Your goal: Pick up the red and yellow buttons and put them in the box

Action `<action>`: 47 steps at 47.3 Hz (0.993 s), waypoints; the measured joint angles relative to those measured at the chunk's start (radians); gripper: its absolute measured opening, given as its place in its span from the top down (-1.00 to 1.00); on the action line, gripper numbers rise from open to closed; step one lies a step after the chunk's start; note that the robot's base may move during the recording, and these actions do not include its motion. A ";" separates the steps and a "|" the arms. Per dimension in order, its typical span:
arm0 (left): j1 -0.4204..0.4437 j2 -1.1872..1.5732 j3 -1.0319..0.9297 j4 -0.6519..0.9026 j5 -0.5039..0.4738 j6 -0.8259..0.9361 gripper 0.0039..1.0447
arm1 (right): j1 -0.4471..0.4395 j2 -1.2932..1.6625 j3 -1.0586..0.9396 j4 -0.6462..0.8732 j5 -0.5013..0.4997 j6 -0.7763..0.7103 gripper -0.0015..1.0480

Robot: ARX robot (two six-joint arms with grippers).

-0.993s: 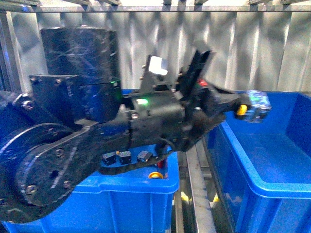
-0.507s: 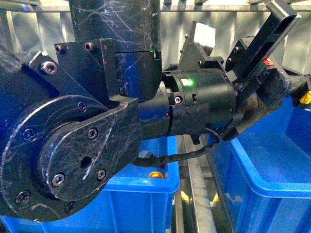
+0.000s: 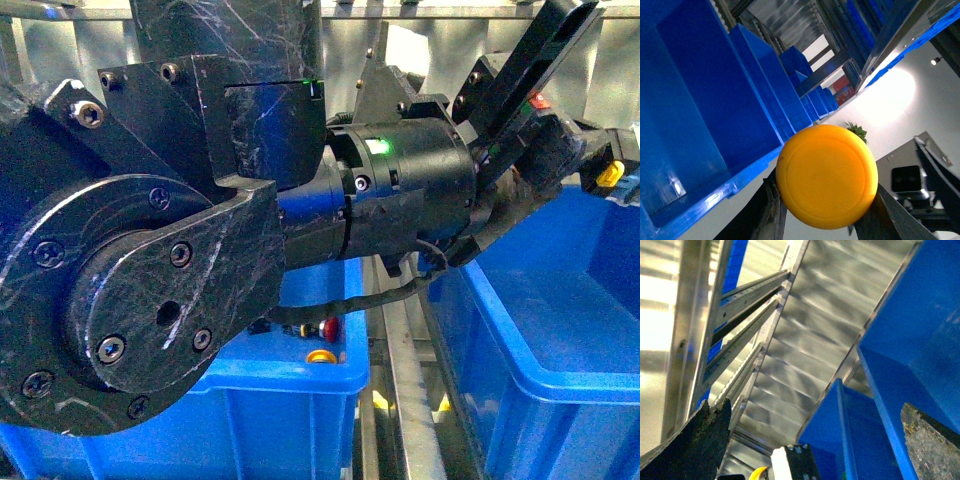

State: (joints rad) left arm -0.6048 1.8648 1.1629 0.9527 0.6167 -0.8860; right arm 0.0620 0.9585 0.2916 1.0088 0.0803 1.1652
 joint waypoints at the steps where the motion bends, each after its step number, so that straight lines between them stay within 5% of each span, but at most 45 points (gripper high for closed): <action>1: 0.000 0.000 0.000 0.007 -0.002 -0.004 0.45 | 0.006 0.023 0.000 0.017 0.003 0.015 -0.88; 16: 0.004 0.003 0.012 0.074 -0.017 -0.072 0.46 | 0.093 0.277 0.036 0.191 0.055 0.142 -0.88; 47: -0.018 0.083 0.087 0.097 -0.027 -0.129 0.47 | 0.183 0.350 0.163 0.233 0.105 0.211 -0.88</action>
State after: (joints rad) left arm -0.6231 1.9476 1.2495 1.0492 0.5896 -1.0145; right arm 0.2455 1.3083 0.4545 1.2423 0.1848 1.3758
